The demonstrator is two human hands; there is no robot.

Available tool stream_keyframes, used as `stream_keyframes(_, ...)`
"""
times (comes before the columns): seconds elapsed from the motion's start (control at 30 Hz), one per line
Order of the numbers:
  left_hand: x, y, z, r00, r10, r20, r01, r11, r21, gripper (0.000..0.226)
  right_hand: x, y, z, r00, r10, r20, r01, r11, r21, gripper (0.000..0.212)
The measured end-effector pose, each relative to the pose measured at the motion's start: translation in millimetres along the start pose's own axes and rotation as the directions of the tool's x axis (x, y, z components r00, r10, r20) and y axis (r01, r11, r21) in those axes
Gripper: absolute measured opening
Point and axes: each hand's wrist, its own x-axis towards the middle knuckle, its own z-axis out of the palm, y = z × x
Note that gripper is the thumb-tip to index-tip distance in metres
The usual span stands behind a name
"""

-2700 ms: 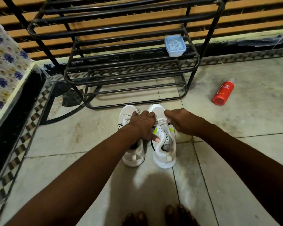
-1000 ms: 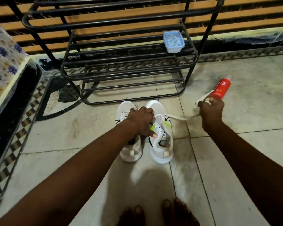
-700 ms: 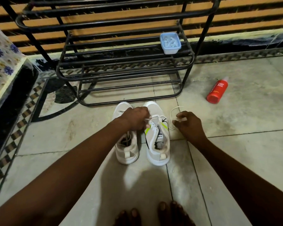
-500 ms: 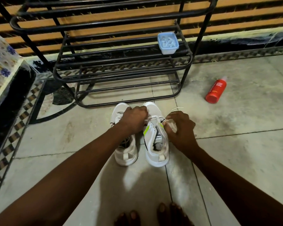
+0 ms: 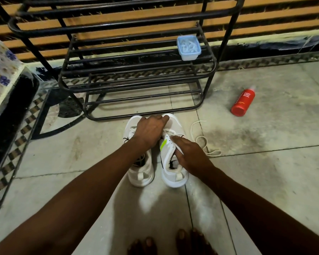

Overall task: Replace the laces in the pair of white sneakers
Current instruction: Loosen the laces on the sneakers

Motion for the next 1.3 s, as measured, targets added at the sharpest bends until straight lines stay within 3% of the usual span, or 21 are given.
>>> stream_keyframes(0.17,-4.3,0.7,1.5,0.998,-0.031,-0.048,0.029,0.999,-0.031,0.034,2.3,-7.4,-2.4,1.000,0.016,0.009,-0.016,1.000,-0.011,0.045)
stream_keyframes(0.3,-1.2,-7.1,-7.8,0.994,-0.032,-0.107,0.023,0.996,-0.086,0.048,3.3,-6.6,-2.7,0.998,0.050,0.047,-0.049,0.999,-0.023,0.045)
stream_keyframes(0.4,2.1,-12.5,-17.4,0.964,-0.061,-0.259,0.021,0.988,-0.156,0.043,3.3,-5.2,-3.7,0.995,0.075,0.068,-0.072,0.997,-0.042,0.046)
stream_keyframes(0.47,2.3,-16.0,-29.6,0.908,-0.154,-0.390,0.022,0.946,-0.323,0.034,3.1,-4.1,-5.2,0.994,0.077,0.081,-0.073,0.996,-0.041,0.046)
stream_keyframes(0.57,3.6,-20.8,-49.7,0.782,-0.297,-0.548,-0.107,0.802,-0.587,0.033,3.4,-2.8,-6.6,0.993,0.096,0.075,-0.093,0.995,-0.036,0.044)
stream_keyframes(0.63,4.3,-15.2,-51.8,0.756,-0.359,-0.547,-0.167,0.703,-0.692,0.027,3.9,-3.6,-7.5,0.992,0.096,0.083,-0.093,0.995,-0.036,0.044)
stream_keyframes(0.67,5.0,-10.1,-48.6,0.777,-0.413,-0.475,-0.164,0.596,-0.786,0.019,4.1,-4.0,-7.7,0.992,0.090,0.091,-0.087,0.995,-0.040,0.044)
stream_keyframes(0.73,6.6,0.6,-39.2,0.828,-0.522,-0.207,-0.090,0.241,-0.966,0.010,3.9,-4.7,-7.3,0.990,0.087,0.108,-0.083,0.995,-0.048,0.044)
stream_keyframes(0.77,6.9,1.7,-34.2,0.838,-0.538,-0.094,-0.031,0.126,-0.992,0.011,3.8,-5.2,-6.8,0.990,0.093,0.110,-0.088,0.995,-0.049,0.044)
stream_keyframes(0.8,6.2,-0.1,-31.3,0.845,-0.533,-0.047,0.029,0.134,-0.990,0.014,3.6,-5.5,-6.6,0.989,0.102,0.110,-0.097,0.994,-0.055,0.045)
stream_keyframes(0.9,4.3,-17.5,-30.7,0.933,-0.320,-0.167,0.069,0.611,-0.789,0.027,4.6,-7.2,-6.4,0.983,0.128,0.134,-0.117,0.989,-0.086,0.046)
stream_keyframes(0.97,3.1,-21.9,-44.7,0.969,-0.122,-0.213,-0.041,0.775,-0.630,0.021,5.8,-8.7,-6.8,0.979,0.141,0.150,-0.126,0.986,-0.106,0.046)
stream_keyframes(1.03,7.4,-19.9,-64.7,0.937,-0.071,-0.341,-0.150,0.801,-0.580,0.013,6.3,-9.9,-7.6,0.974,0.156,0.164,-0.136,0.983,-0.124,0.047)
stream_keyframes(1.13,15.2,-19.4,-89.5,0.861,-0.079,-0.502,-0.250,0.794,-0.554,0.022,7.5,-9.5,-8.1,0.970,0.158,0.185,-0.134,0.981,-0.138,0.047)
stream_keyframes(1.23,12.9,-20.7,-86.3,0.933,0.069,-0.353,-0.221,0.885,-0.411,0.025,9.1,-8.5,-8.3,0.969,0.155,0.192,-0.128,0.981,-0.149,0.047)
stream_keyframes(1.3,9.9,-19.5,-68.6,0.976,0.146,-0.163,-0.173,0.970,-0.168,0.024,8.6,-7.3,-7.1,0.971,0.155,0.182,-0.131,0.982,-0.137,0.047)
